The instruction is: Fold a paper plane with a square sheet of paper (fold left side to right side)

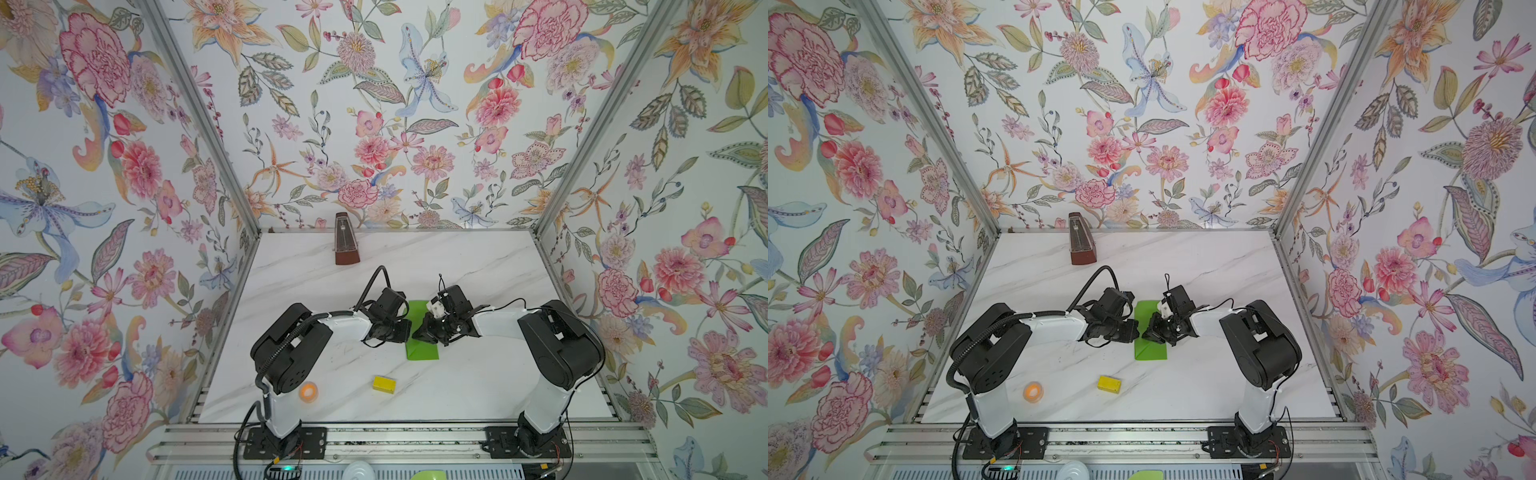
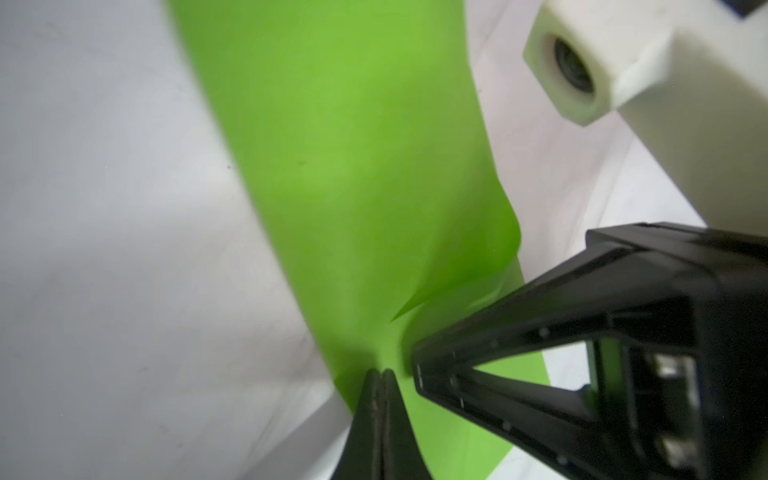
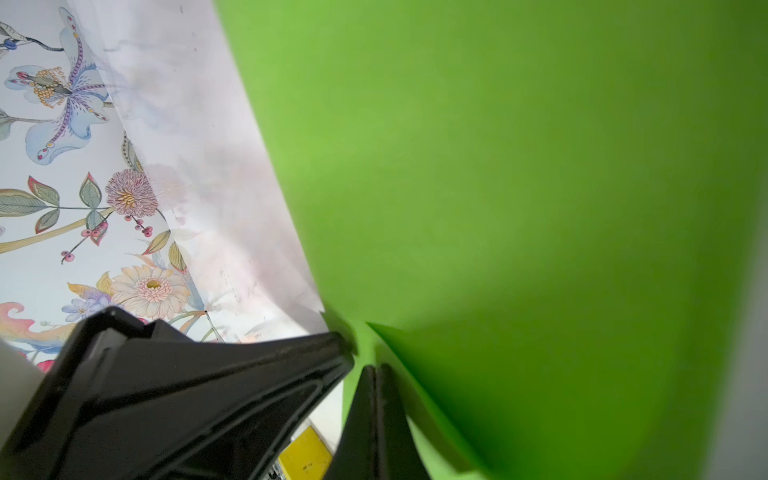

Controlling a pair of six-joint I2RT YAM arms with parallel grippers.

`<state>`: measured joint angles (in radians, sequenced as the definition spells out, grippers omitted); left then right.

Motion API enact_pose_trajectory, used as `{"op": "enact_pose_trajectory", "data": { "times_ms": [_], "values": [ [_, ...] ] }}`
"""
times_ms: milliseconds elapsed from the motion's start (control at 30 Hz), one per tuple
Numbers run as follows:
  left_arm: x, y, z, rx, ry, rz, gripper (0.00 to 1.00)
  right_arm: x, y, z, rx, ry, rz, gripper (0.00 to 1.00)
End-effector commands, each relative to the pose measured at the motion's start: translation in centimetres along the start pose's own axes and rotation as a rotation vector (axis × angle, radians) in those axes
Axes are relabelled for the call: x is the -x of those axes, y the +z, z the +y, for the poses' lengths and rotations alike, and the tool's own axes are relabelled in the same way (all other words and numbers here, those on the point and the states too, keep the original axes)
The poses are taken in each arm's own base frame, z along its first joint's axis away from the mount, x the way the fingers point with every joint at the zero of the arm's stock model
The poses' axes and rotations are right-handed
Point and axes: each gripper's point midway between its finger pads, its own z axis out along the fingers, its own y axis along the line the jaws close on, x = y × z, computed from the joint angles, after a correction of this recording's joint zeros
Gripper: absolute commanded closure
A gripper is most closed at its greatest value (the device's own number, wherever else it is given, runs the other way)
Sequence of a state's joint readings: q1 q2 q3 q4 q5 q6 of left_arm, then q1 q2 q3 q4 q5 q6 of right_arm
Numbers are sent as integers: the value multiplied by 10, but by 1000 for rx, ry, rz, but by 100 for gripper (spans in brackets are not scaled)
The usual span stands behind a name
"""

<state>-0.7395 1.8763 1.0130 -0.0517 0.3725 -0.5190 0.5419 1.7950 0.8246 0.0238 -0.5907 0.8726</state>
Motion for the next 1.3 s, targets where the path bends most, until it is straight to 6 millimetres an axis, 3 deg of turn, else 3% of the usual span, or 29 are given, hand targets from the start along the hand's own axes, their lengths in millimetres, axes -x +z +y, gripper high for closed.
{"op": "enact_pose_trajectory", "data": {
  "times_ms": [0,200,633,867,967,1267],
  "values": [
    [-53,17,48,146,-43,185,100,-25,-1,-43,-120,57,45,98],
    [-60,20,53,155,-36,217,100,-39,-6,-57,-140,71,60,98],
    [-62,21,52,149,-22,231,100,-70,-14,-58,-90,51,133,98],
    [-56,22,44,111,53,229,100,-43,-36,-14,10,-38,59,97],
    [-55,22,42,103,84,231,100,-33,-37,0,45,-69,64,97],
    [-49,22,38,89,129,229,100,-21,-18,-9,17,-55,99,97]
  ]
}}
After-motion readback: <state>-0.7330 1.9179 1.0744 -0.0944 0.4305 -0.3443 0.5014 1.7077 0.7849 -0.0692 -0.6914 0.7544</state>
